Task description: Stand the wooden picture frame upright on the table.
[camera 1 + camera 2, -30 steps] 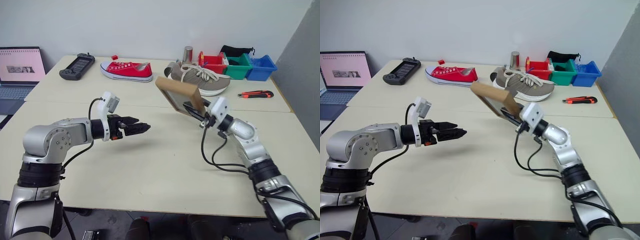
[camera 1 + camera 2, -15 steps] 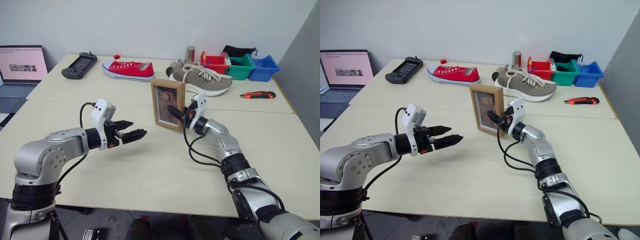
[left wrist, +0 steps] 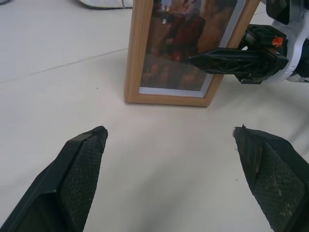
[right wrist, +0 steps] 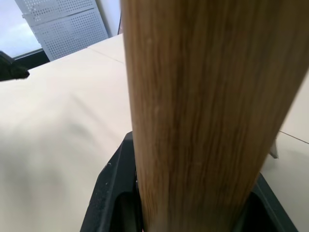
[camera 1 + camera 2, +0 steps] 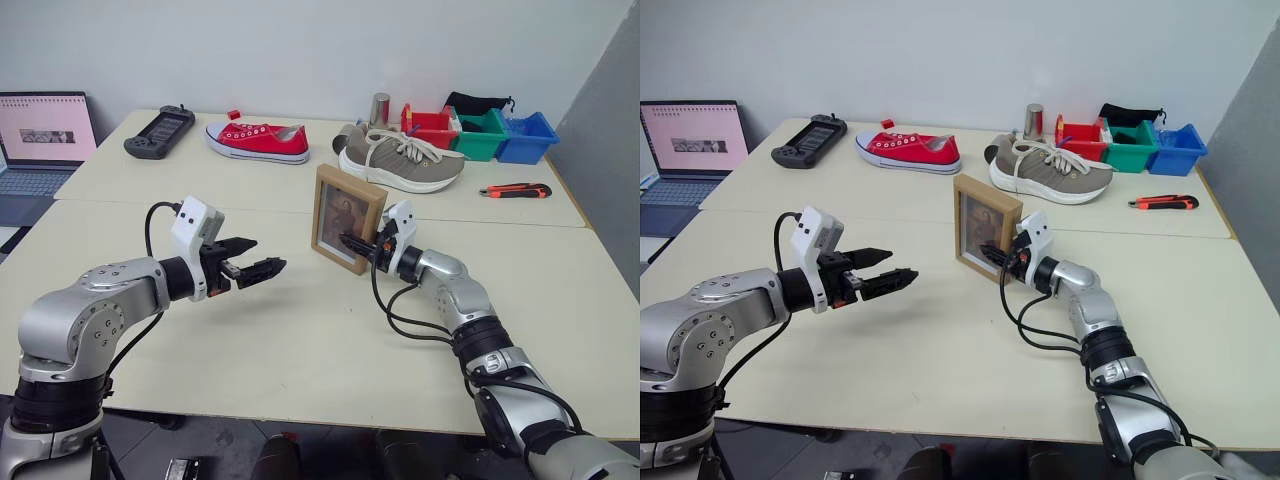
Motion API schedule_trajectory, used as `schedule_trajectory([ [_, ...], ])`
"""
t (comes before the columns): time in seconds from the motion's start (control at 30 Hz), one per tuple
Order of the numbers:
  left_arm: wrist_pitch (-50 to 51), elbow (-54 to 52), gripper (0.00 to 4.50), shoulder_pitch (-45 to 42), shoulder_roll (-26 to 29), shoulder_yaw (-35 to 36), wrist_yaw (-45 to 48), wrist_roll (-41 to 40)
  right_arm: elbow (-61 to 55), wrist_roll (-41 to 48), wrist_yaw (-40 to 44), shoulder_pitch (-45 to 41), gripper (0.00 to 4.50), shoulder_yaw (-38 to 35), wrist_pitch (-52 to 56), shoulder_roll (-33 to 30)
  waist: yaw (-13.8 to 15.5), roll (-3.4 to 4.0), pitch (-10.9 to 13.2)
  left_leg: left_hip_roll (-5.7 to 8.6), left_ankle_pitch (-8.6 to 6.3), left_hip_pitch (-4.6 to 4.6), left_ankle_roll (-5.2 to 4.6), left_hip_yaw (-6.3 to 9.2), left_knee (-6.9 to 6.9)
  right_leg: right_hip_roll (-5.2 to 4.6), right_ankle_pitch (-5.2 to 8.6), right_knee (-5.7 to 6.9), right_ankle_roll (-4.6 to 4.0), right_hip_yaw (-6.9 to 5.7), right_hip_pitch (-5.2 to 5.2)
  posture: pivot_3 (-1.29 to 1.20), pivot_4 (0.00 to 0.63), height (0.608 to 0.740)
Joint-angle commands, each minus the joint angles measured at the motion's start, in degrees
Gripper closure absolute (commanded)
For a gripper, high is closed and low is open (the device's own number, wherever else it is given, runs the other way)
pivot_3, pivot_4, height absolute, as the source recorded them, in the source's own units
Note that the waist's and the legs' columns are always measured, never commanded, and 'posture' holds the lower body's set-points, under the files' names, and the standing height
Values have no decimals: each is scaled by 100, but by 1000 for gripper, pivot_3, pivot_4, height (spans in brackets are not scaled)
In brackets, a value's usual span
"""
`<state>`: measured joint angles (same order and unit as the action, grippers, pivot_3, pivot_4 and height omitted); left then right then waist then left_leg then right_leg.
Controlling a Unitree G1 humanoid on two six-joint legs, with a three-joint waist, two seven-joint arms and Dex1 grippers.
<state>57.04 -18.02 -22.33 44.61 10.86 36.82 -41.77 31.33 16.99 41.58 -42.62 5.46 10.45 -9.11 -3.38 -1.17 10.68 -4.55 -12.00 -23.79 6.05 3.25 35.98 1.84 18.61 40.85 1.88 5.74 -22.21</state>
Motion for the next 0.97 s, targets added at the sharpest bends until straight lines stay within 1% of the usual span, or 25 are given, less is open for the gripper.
schedule_trajectory([
  [0.03,-234,-34,0,-137,-46,-133,83,129,33,-106,-91,62,3169,-72,314,-49,0,0,0,0,0,0,0,1,0,0,0,0,0,-1,0,0,150,740],
  [0.07,-273,-13,0,-161,-61,-174,105,162,21,-107,-90,50,3169,-81,343,-54,1,0,0,0,0,0,0,1,0,0,0,1,0,-1,0,0,150,740],
  [0.1,-314,13,0,-187,-67,-227,133,202,10,-99,-73,39,2481,-98,381,-69,1,0,0,0,0,0,0,1,0,0,0,0,0,-1,0,0,150,740],
  [0.13,-346,34,0,-204,-69,-263,155,233,1,-98,-60,33,2438,-111,410,-79,2,-1,0,0,0,0,0,0,0,0,0,0,0,0,0,0,150,740],
  [0.17,-366,47,0,-213,-70,-284,174,256,-9,-102,-51,29,2252,-126,437,-81,2,0,0,0,0,-2,0,0,0,0,0,-1,0,-1,0,0,150,740],
  [0.27,-426,120,0,-264,-103,-332,233,305,-45,-131,-1,41,1532,-154,511,-156,0,0,1,0,0,-7,0,-1,-3,0,0,-2,0,0,-7,0,150,740],
  [0.47,-651,380,0,-337,-135,-439,404,476,-552,-190,77,418,43,-144,828,-454,6,0,0,0,0,-9,0,-1,-4,0,0,-6,0,0,-8,0,150,740],
  [0.53,-681,420,0,-362,-161,-464,431,499,-776,-181,104,548,14,-150,939,-556,6,0,1,0,-1,-9,-1,-2,-4,0,0,-7,0,1,-8,0,150,740],
  [0.6,-732,494,0,-390,-164,-500,500,545,-1242,-130,165,776,14,-182,1263,-800,8,0,1,0,-1,-9,-1,-2,-4,0,0,-7,0,1,-8,0,150,740],
  [0.7,-805,689,0,-422,-85,-473,607,614,-2379,64,414,1287,14,-360,1867,-1475,28,1,1,1,-1,-12,0,-2,-4,0,0,-9,1,1,-7,0,150,740],
  [0.77,-892,838,0,-421,1,-412,680,687,-3168,234,396,1602,14,-602,2218,-1889,52,3,3,5,-1,-17,-1,0,-5,-1,1,-13,1,2,-7,0,150,740],
  [0.87,-1085,1091,0,-449,183,-364,865,834,-4484,726,464,2074,14,-996,2918,-2492,48,3,6,4,-2,-19,-2,0,-5,-1,2,-20,1,2,-8,0,150,740],
  [0.97,-1278,1426,0,-541,277,-331,1000,957,-5371,1327,298,2272,14,-1346,3664,-2674,11,4,7,0,-2,-11,-2,-1,-9,3,4,-18,0,4,-8,0,150,740],
])
